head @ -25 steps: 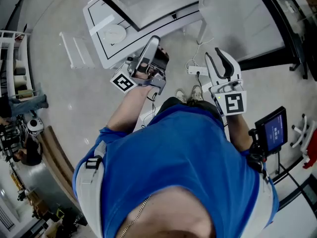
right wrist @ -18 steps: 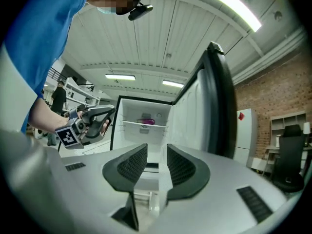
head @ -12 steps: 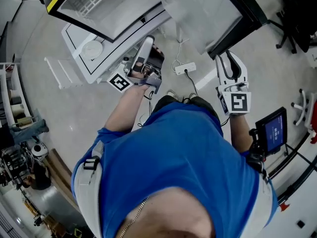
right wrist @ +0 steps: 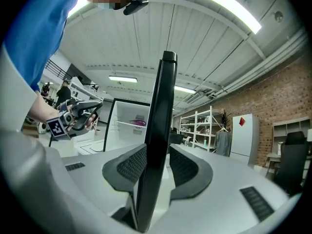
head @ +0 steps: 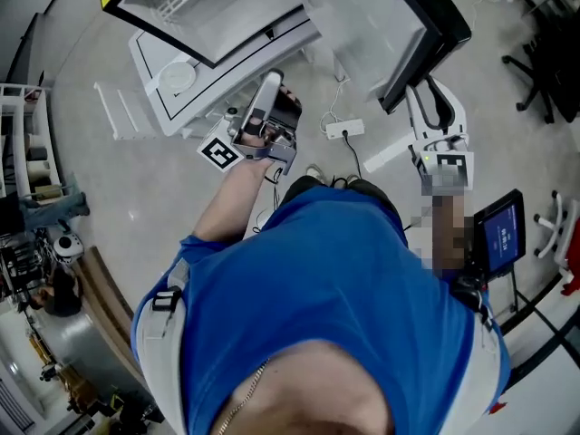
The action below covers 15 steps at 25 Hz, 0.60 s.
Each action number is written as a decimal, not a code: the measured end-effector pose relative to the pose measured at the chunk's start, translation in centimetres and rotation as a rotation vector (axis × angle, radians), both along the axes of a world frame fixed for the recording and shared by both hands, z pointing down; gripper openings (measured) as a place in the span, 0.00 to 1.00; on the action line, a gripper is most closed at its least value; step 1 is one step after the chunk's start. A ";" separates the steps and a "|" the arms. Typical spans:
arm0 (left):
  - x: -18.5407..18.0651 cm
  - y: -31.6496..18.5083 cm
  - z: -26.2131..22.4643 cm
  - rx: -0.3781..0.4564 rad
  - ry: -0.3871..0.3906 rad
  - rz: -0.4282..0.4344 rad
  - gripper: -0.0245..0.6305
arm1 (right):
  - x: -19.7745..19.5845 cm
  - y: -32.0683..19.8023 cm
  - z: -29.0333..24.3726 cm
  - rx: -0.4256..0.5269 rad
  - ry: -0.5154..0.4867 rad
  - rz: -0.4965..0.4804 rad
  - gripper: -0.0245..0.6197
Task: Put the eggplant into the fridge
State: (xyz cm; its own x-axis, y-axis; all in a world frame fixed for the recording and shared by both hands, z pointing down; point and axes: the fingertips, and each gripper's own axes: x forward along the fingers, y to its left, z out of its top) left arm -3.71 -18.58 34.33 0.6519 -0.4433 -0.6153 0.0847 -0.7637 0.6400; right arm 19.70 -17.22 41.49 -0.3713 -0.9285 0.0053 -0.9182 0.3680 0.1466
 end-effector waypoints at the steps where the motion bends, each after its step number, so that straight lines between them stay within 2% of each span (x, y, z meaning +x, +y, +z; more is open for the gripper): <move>1: -0.2 0.2 -0.1 0.004 -0.001 -0.011 0.05 | -0.1 -0.2 -0.1 0.006 -0.002 -0.012 0.24; 9: -2.0 1.7 0.2 -0.006 -0.031 -0.126 0.05 | -0.9 0.0 -0.5 0.046 -0.068 -0.075 0.24; 15: -3.5 2.4 1.1 -0.023 -0.069 -0.194 0.05 | -2.8 0.6 -0.1 0.039 -0.068 -0.137 0.24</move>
